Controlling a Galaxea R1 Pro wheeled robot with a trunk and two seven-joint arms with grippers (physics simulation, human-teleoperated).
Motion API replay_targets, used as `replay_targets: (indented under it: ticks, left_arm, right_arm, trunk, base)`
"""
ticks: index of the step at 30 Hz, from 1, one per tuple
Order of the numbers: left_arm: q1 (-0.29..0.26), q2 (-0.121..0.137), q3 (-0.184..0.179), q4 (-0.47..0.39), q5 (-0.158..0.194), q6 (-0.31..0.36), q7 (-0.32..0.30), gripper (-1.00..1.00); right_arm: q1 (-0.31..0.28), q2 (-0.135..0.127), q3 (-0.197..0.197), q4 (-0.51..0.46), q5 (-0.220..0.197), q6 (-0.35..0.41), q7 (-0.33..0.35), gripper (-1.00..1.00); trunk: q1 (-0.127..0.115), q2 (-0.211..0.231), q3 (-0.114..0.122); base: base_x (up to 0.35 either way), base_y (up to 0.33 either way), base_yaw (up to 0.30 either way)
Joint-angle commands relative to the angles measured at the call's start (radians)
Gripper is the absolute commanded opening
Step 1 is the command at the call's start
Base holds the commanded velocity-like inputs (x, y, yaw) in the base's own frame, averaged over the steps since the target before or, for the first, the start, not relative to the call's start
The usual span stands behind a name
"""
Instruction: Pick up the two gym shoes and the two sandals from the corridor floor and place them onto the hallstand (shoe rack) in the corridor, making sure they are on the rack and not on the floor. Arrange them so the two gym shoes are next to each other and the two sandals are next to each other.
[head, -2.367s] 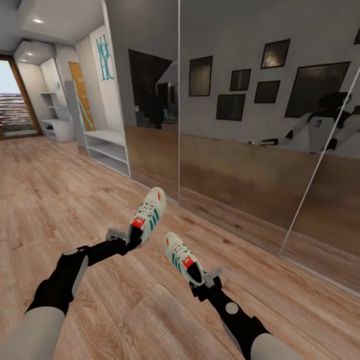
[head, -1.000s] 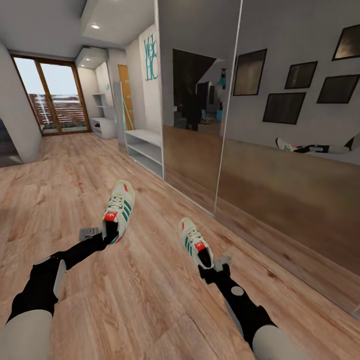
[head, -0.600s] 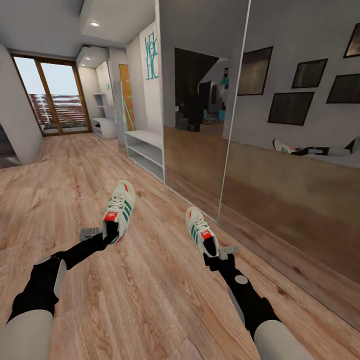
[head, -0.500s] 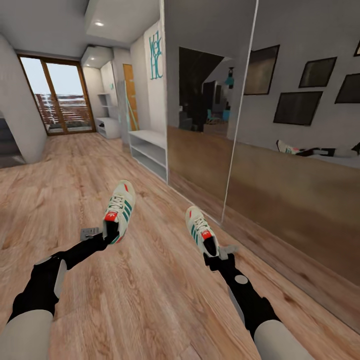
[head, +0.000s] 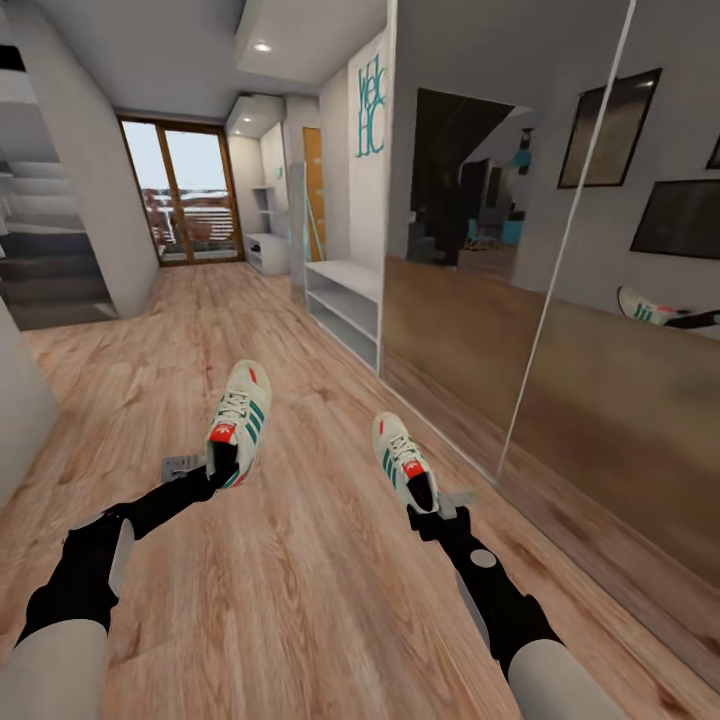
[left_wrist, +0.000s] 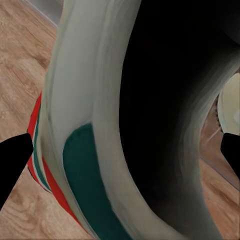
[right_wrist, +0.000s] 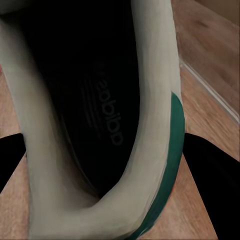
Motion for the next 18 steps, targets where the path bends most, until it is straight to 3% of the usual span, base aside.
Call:
replay_targets:
  ticks: [1,12,18]
  left_arm:
    - [-0.001,-0.001,0.004,-0.001,-0.006,0.006,-0.008,-1.00]
    - [-0.001,-0.001,0.005,0.000,-0.005,0.006,-0.008,-1.00]
    - [-0.001,-0.001,0.005,0.000,-0.005,0.005,-0.008,-1.00]
  right_arm:
    - [-0.001,0.001,-0.006,0.000,0.008,-0.004,0.007,-1.00]
    - [-0.001,0.001,-0.007,0.000,0.008,-0.004,0.007,-1.00]
    - [-0.001,0.001,-0.006,0.000,0.008,-0.004,0.007,-1.00]
  trunk:
    - [0.000,0.000,-0.001]
    - [0.000,0.000,-0.001]
    - [0.000,0.000,-0.001]
  base:
    - [0.346,0.000,0.298]
    - [0.346,0.000,0.293]
    - [0.346,0.000,0.053]
